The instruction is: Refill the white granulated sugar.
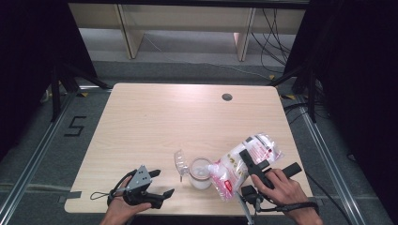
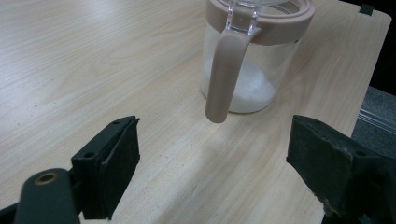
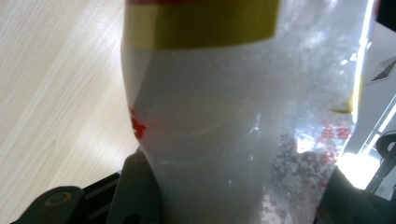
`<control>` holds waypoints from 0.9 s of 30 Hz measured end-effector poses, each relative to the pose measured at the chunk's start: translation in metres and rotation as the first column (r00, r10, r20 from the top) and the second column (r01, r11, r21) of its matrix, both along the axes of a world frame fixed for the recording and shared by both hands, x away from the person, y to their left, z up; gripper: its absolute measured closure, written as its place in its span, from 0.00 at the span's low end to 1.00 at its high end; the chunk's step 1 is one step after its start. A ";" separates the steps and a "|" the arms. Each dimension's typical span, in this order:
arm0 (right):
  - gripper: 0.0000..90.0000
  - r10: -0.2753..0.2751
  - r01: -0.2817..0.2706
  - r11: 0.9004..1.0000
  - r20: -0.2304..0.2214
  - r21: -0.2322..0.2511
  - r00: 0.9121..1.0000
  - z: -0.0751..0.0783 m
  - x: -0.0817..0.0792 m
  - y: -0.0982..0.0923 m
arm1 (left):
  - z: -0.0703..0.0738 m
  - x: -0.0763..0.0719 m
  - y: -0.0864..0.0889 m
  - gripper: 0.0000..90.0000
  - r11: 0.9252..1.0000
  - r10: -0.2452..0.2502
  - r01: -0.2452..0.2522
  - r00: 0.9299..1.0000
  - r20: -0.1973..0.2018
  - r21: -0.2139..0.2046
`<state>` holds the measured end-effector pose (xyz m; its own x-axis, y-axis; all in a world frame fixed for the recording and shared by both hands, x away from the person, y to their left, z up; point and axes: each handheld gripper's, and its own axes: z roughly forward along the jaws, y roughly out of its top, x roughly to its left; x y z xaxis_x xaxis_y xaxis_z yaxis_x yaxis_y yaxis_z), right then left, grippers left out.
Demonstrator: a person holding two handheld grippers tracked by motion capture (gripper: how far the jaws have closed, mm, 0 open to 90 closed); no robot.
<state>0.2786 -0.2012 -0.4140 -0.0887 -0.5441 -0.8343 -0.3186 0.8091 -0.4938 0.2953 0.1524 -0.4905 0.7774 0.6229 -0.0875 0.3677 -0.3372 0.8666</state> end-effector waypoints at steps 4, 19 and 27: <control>0.66 -0.006 0.006 1.000 -0.005 0.018 1.000 -0.001 0.000 -0.001 | 0.000 0.000 0.000 0.18 1.000 0.000 0.000 1.000 0.000 -0.001; 0.66 0.000 0.000 1.000 0.000 0.003 1.000 0.000 0.000 0.000 | 0.000 0.000 0.000 0.18 1.000 -0.001 0.001 1.000 0.000 0.000; 0.66 -0.001 0.001 1.000 0.005 -0.002 1.000 0.002 0.000 -0.001 | 0.000 0.000 0.000 0.18 1.000 -0.001 0.001 1.000 0.001 -0.005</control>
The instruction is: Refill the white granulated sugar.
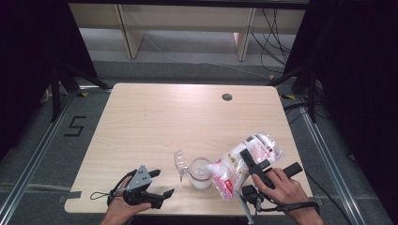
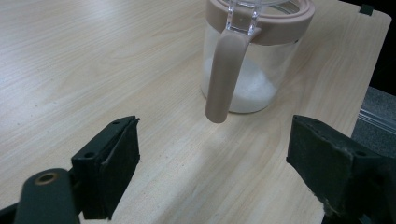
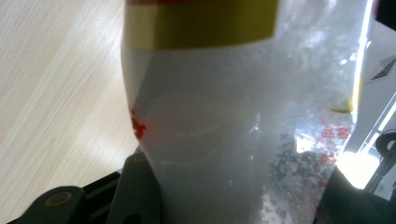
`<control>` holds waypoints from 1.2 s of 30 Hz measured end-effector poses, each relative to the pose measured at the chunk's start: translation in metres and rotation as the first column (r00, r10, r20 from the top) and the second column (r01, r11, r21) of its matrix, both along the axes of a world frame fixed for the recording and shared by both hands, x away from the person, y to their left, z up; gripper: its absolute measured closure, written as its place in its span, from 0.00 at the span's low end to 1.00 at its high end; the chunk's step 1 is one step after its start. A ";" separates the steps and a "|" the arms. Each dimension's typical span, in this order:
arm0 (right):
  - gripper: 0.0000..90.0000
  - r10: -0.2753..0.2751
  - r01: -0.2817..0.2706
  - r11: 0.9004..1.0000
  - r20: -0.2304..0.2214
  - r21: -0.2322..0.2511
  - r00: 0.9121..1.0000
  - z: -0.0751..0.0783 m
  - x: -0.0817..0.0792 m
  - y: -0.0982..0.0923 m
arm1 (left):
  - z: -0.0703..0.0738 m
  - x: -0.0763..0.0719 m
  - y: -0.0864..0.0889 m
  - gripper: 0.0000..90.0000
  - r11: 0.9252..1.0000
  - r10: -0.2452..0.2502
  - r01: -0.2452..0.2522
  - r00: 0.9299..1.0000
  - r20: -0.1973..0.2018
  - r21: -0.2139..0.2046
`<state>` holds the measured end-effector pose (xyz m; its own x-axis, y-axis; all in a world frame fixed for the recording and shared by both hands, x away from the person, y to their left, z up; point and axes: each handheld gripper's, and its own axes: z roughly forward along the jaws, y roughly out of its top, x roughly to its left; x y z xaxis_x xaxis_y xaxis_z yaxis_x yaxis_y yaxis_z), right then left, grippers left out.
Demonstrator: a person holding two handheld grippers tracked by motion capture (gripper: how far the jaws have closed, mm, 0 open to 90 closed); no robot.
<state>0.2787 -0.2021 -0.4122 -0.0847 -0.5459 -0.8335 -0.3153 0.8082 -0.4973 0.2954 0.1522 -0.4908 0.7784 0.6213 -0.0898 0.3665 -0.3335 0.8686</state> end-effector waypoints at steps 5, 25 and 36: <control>0.66 -0.002 0.002 1.000 0.000 0.001 1.000 0.000 0.000 0.000 | 0.000 0.000 0.000 0.18 1.000 -0.001 0.001 1.000 0.001 0.001; 0.66 -0.005 0.005 1.000 0.002 -0.009 1.000 0.001 0.000 0.000 | 0.000 0.000 0.000 0.18 1.000 -0.001 0.001 1.000 0.001 0.002; 0.66 -0.005 0.005 1.000 0.002 -0.012 1.000 0.001 0.000 -0.001 | 0.001 0.000 0.000 0.18 1.000 -0.001 0.001 1.000 0.005 0.014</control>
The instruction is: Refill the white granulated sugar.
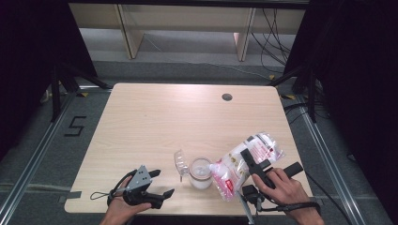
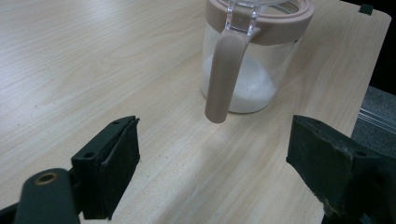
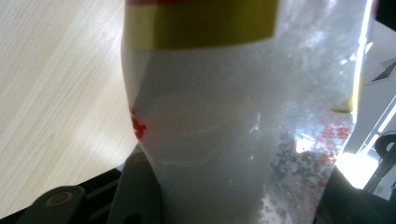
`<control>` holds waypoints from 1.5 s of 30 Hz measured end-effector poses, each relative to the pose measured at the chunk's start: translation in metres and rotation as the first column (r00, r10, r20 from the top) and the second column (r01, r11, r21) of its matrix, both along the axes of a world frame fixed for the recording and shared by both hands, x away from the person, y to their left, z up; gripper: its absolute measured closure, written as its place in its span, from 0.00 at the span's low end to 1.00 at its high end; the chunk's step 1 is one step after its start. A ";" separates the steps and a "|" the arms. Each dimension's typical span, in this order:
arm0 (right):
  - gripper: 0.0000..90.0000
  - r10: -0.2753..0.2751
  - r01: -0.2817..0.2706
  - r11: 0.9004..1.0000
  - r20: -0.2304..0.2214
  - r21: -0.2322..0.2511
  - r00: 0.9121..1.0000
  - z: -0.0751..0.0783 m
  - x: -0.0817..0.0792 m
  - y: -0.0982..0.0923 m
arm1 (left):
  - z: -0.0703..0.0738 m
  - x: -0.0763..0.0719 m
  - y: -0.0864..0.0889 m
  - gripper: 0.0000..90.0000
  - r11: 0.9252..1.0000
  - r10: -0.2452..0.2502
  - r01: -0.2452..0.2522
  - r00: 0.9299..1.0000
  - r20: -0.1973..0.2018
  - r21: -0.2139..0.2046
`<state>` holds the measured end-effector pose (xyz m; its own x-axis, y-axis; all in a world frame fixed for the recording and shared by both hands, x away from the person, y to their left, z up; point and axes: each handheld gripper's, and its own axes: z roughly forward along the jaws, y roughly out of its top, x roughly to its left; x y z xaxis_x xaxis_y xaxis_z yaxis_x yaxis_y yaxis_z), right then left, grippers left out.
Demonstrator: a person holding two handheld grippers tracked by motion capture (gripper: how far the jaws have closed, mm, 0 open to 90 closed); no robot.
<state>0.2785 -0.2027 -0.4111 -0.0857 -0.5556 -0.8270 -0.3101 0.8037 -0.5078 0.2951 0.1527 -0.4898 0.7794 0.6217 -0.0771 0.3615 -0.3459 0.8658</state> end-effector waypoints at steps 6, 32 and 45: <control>0.66 0.003 -0.003 1.000 0.005 -0.002 1.000 0.000 -0.001 0.000 | -0.001 0.000 -0.001 0.18 1.000 -0.001 0.001 1.000 -0.003 -0.011; 0.66 0.004 -0.004 1.000 0.006 -0.015 1.000 0.000 0.000 0.002 | -0.001 0.000 -0.001 0.18 1.000 -0.002 0.002 1.000 -0.002 -0.009; 0.66 0.003 -0.003 1.000 0.006 -0.027 1.000 0.000 0.000 0.002 | 0.000 0.001 0.000 0.18 1.000 -0.014 0.014 1.000 0.012 0.005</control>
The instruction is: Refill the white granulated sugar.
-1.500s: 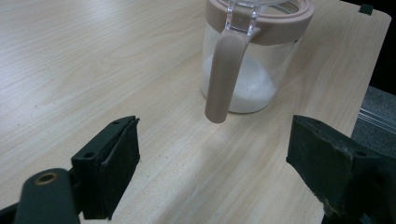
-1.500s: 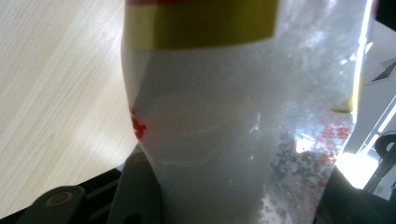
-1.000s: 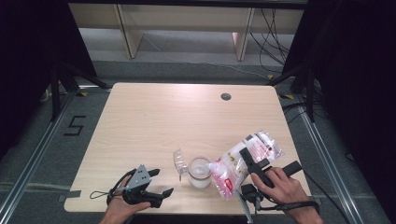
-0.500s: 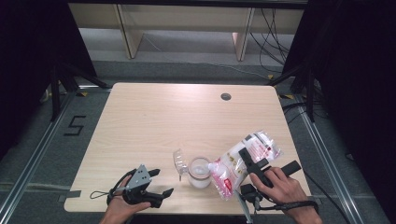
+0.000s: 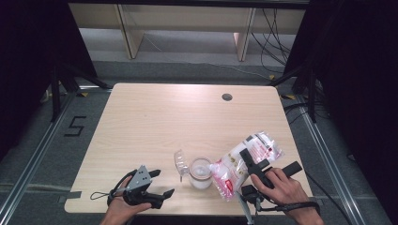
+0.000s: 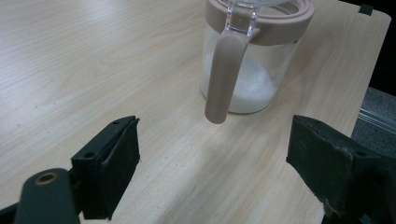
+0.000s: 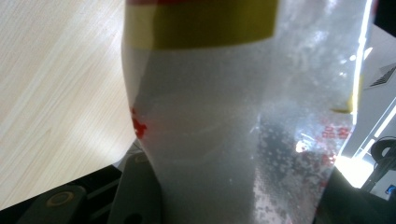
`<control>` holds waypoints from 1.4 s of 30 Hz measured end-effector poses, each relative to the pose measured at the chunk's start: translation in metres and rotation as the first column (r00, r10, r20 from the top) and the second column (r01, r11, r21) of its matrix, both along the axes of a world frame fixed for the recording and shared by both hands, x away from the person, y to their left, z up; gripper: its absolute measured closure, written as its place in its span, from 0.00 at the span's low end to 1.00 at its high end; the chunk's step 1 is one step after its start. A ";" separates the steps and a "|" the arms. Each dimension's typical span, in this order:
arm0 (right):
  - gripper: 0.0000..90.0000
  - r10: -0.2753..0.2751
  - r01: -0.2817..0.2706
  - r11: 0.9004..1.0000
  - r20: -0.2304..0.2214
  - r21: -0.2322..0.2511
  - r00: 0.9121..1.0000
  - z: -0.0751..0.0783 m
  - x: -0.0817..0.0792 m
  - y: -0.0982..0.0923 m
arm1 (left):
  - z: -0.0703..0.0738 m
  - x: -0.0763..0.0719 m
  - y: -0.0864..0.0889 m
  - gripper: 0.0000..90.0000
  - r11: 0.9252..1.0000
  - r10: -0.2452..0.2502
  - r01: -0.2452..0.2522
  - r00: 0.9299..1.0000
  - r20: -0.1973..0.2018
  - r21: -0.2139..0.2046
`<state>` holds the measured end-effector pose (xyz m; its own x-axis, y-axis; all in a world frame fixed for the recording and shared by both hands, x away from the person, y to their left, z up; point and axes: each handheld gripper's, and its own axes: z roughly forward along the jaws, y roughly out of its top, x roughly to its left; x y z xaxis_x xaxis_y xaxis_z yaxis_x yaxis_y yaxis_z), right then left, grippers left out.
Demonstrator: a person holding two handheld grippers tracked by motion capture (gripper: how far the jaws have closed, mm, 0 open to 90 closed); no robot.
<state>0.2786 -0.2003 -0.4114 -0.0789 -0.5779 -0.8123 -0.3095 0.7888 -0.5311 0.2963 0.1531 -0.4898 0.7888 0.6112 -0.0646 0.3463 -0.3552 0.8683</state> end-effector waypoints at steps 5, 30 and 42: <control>0.66 0.001 -0.001 1.000 -0.001 -0.004 1.000 0.000 0.000 0.001 | 0.000 0.000 0.000 0.18 1.000 0.000 0.000 1.000 0.001 0.000; 0.67 -0.003 0.003 1.000 -0.002 -0.010 1.000 0.001 0.001 0.001 | 0.000 -0.001 -0.001 0.18 1.000 0.009 -0.009 1.000 0.000 -0.008; 0.70 0.000 0.000 1.000 -0.013 -0.001 1.000 0.000 0.002 0.000 | 0.000 -0.001 -0.001 0.18 1.000 0.009 -0.009 1.000 0.000 -0.008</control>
<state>0.2803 -0.1998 -0.4118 -0.0898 -0.5790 -0.8104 -0.3162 0.7881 -0.5281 0.2957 0.1523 -0.4895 0.7833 0.6177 -0.0695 0.3493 -0.3448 0.8712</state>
